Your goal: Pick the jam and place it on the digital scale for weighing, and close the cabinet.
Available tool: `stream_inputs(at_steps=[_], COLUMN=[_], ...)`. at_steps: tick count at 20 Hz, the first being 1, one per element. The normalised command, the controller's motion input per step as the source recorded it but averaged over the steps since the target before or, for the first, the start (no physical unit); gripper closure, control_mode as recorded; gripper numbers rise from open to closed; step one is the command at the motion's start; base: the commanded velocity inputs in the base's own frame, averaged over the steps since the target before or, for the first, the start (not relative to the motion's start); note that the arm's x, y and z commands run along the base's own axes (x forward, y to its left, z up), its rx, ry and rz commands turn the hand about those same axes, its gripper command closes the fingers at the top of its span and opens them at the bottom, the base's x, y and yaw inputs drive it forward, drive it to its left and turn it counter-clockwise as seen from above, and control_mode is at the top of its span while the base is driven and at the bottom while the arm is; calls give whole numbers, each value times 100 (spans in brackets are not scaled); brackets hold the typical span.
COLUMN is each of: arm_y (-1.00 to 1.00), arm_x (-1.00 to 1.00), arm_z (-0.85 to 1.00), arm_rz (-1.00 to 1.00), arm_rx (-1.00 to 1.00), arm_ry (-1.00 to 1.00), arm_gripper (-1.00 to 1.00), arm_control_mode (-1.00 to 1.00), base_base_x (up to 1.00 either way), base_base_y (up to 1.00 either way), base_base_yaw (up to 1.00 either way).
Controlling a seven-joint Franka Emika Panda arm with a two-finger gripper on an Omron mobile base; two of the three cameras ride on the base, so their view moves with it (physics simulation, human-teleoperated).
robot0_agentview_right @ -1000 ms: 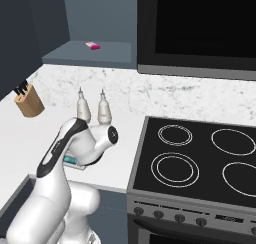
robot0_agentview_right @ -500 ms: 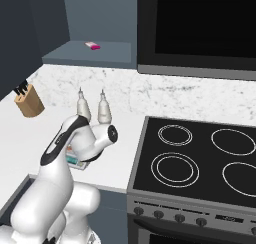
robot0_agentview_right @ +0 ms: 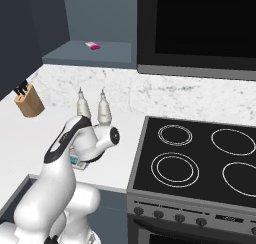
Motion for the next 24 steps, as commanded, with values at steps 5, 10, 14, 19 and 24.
stream_inputs(at_steps=[5,10,14,19,24], arm_y=[0,5,27,31,5], arm_x=[3,1,0,4,21], arm_z=[-13,-22,-28,-27,-19], arm_rz=[0,0,0,0,0], arm_rx=[0,-3,-12,-7,0], arm_ry=[-11,-2,0,-3,-5], arm_gripper=[100,100,100,100,100], arm_control_mode=[-100,-100,-100,-100,-100], base_base_x=[0,0,0,0,0], base_base_y=[0,0,0,0,0], base_base_yaw=[0,0,0,0,0])
